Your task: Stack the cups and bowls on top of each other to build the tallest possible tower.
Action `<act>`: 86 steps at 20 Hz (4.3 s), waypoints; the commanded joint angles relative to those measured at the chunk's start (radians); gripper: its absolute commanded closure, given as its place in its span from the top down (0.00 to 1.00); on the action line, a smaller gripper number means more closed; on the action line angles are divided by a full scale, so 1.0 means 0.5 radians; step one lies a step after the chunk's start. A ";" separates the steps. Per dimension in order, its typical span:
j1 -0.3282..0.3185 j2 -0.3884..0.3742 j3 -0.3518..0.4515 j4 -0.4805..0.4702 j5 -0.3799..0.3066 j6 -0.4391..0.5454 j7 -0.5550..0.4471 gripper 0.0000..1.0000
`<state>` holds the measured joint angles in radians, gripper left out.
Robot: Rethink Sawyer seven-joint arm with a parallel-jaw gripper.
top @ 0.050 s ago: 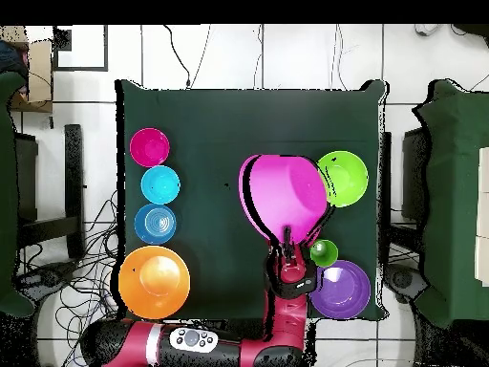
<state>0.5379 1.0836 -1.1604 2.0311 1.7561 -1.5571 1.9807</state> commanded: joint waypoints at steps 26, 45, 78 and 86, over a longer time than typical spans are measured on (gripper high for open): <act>-0.212 -0.141 0.254 -0.499 0.061 -0.462 -0.422 0.00; -0.223 -0.188 0.269 -0.477 -0.035 -0.465 -0.411 0.00; -0.249 -0.208 0.240 -0.455 -0.157 -0.443 -0.206 1.00; -0.307 -0.237 0.039 -0.362 -0.658 -0.291 0.199 1.00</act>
<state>0.4160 0.9636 -1.1685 1.9708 1.6460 -1.7637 1.9805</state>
